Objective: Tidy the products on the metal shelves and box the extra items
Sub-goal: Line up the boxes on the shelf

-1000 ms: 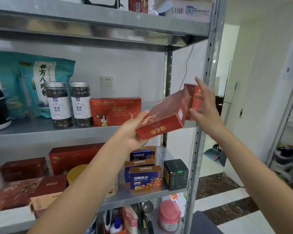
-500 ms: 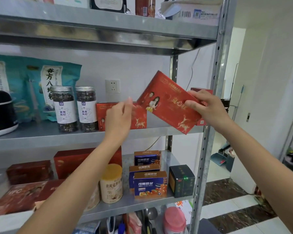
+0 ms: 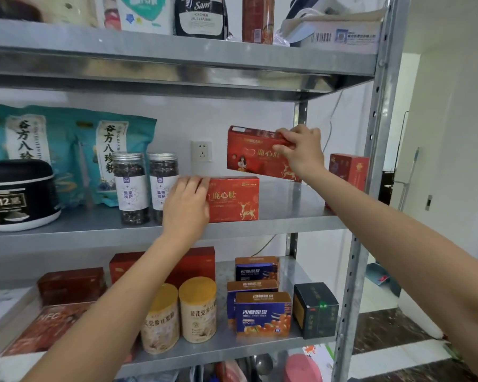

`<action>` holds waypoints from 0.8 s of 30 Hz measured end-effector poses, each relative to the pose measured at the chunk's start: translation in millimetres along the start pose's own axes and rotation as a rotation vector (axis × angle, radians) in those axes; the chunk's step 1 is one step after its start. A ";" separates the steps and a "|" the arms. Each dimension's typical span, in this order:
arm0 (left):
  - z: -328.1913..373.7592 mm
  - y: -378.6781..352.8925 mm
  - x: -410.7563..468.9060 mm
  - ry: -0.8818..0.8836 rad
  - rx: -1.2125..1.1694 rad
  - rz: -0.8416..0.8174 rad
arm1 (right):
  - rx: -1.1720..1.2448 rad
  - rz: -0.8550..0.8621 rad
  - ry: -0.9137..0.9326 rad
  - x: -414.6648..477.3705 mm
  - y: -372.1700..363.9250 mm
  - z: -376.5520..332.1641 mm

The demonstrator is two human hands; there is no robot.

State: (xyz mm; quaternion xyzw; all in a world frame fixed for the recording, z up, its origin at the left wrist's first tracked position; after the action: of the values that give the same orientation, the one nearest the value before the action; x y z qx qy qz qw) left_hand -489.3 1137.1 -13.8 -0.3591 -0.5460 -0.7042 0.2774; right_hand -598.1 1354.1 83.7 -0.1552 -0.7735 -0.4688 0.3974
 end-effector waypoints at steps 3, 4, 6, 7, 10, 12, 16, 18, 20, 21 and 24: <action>-0.2 3.4 -0.8 -0.044 0.004 -0.009 | 0.012 -0.086 0.052 10.0 -23.0 -20.8; -0.3 4.3 -0.9 -0.048 0.003 -0.013 | 0.038 -0.130 0.063 11.5 -30.6 -27.6; -1.1 4.7 -1.1 -0.048 0.000 -0.030 | 0.093 -0.224 0.097 10.0 -45.3 -39.6; -1.4 5.3 -1.3 -0.043 0.001 -0.036 | 0.107 -0.274 0.120 7.7 -52.2 -44.6; -2.3 6.9 -2.0 -0.047 0.008 -0.042 | 0.044 -0.421 0.178 -1.2 -68.4 -56.5; -2.5 7.9 -1.9 -0.044 0.014 -0.044 | 0.012 -0.528 0.159 -6.3 -75.3 -60.3; -3.2 9.1 -2.4 -0.047 0.020 -0.035 | 0.067 -0.595 0.114 -11.8 -75.0 -62.8; -3.5 9.0 -1.6 -0.048 0.018 -0.036 | 0.023 -0.609 0.144 -12.5 -72.6 -64.1; -3.4 8.3 -1.2 -0.055 0.027 -0.036 | -0.024 -0.633 0.156 -13.9 -70.9 -66.5; -3.7 8.1 -1.0 -0.057 0.033 -0.036 | -0.032 -0.651 0.155 -14.5 -70.2 -67.4; -4.8 6.7 -1.5 -0.054 0.044 -0.055 | 0.119 -0.608 0.096 -18.7 -66.2 -64.6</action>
State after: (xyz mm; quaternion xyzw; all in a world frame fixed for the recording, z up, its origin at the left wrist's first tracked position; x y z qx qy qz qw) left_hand -484.1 1130.8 -11.9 -0.3564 -0.5785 -0.6894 0.2511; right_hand -596.5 1267.8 45.5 0.1290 -0.7910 -0.5267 0.2833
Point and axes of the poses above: each hand's wrist, its own x-axis towards the middle knuckle, its own y-axis out of the back of the hand, z = x × y, the point moved 2 cm from there along x, towards the middle knuckle, and after that the axes turned 15 degrees about -x, right-handed, at the moved point
